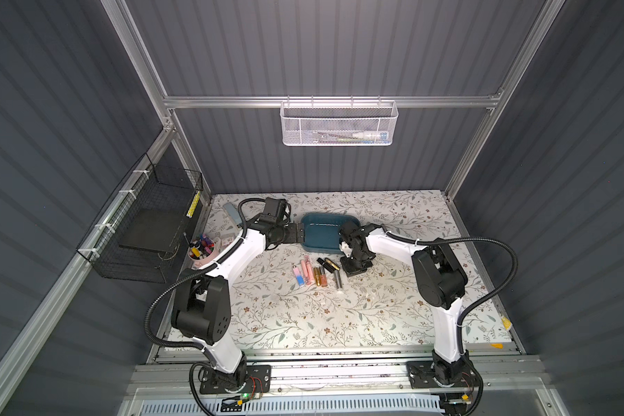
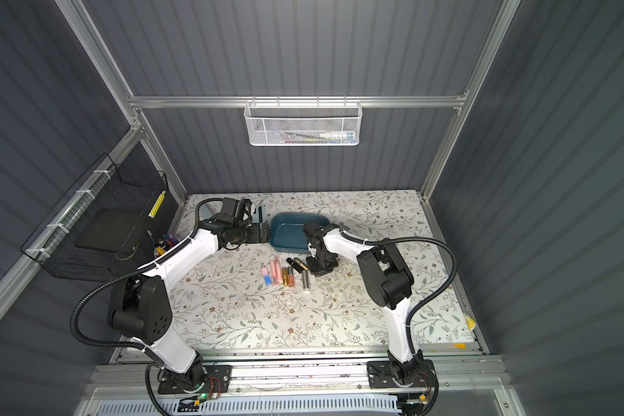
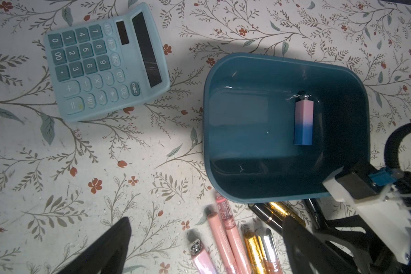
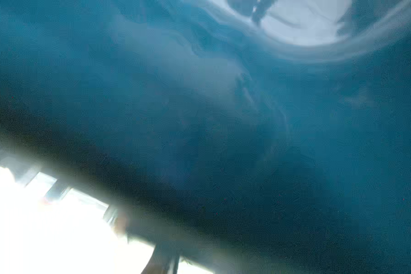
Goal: Put the lipstick into the storage box
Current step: Pick up the lipstick at the center of the board.
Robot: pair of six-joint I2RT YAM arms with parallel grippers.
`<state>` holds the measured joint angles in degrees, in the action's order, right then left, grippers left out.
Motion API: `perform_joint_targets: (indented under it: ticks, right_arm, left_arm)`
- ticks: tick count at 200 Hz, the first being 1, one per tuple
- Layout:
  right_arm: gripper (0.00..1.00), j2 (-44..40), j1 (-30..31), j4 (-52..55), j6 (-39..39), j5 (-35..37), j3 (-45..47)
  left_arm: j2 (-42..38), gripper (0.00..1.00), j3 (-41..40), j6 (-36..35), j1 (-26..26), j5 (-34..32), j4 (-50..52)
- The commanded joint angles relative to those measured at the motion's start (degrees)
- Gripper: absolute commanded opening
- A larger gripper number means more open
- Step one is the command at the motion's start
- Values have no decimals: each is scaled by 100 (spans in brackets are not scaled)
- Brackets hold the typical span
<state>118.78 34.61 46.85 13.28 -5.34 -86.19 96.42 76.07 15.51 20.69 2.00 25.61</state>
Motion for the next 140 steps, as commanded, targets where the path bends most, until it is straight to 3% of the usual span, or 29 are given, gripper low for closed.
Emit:
perform_joint_targets:
  ticks: [1,140]
  right_arm:
    - [24,-169,48,345,-27,101,120]
    - [25,-635,238,359,271,170,619]
  left_arm:
    - [-169,100,-87,64,5,-25,-90]
    - [-212,100,-119,-68,5,98,-179]
